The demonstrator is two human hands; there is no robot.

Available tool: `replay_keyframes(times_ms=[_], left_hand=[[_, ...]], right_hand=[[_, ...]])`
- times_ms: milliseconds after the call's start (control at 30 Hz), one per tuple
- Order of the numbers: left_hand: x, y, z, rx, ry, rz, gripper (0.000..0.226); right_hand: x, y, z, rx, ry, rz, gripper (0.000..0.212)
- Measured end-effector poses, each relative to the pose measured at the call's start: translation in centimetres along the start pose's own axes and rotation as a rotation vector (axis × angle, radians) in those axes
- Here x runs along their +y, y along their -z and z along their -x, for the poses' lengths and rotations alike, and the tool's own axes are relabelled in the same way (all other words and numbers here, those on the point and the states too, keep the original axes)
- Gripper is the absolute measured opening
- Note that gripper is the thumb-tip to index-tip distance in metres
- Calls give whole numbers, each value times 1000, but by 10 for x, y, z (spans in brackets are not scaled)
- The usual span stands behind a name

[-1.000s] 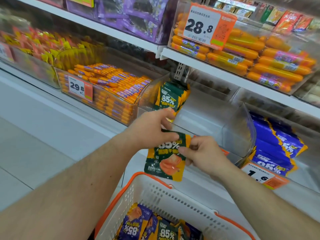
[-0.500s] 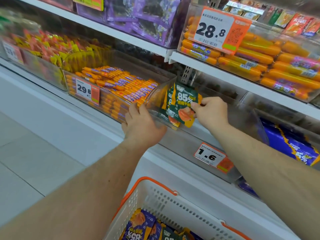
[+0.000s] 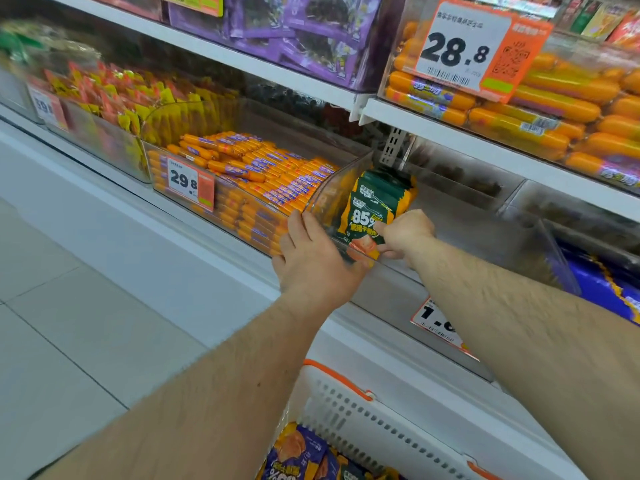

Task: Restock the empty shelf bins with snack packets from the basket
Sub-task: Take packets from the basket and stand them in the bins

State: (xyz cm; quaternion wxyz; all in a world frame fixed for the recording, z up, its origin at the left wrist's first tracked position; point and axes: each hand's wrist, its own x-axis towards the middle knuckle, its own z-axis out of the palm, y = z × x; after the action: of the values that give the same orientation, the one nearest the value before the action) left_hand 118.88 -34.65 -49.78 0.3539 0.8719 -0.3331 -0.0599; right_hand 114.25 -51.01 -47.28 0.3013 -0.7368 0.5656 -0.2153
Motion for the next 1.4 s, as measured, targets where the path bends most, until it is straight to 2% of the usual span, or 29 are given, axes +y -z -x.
replay_keyframes(times_ms=[367,500,600,667,767,900,967,1033,1200,1333,1400], left_hand=[[1,-3,0,10,-10,4,112],[4,3,4,152,-119,-46,82],[8,6,10,251,-290,11,54],[10,8,17,135,-376,87,33],[10,5,28,-267,-450,4,19],[-1,-12,39,-720,-451,-243,36],[-5,-20,45,-844,-453,-383,43],[-6,-27,52,-920,-478,-493,47],[-6,-42,63,-1049,-512,-604,46],[-5,-46,65,-1105,-490,-649,50],[-4,-49,64,-1109,-487,-661,51]], right_hand=[[6,13,2,-26,-84,-14,29],[6,30,14,55,28,49,26],[8,42,38,161,256,93,18],[11,50,67,241,449,33,19],[29,55,107,347,618,-164,16],[81,35,141,372,667,-290,10],[113,19,155,277,575,-325,13],[148,1,166,107,432,-287,16],[240,-49,169,-292,94,108,34],[288,-81,171,-613,-85,350,23],[303,-90,177,-818,-132,387,21]])
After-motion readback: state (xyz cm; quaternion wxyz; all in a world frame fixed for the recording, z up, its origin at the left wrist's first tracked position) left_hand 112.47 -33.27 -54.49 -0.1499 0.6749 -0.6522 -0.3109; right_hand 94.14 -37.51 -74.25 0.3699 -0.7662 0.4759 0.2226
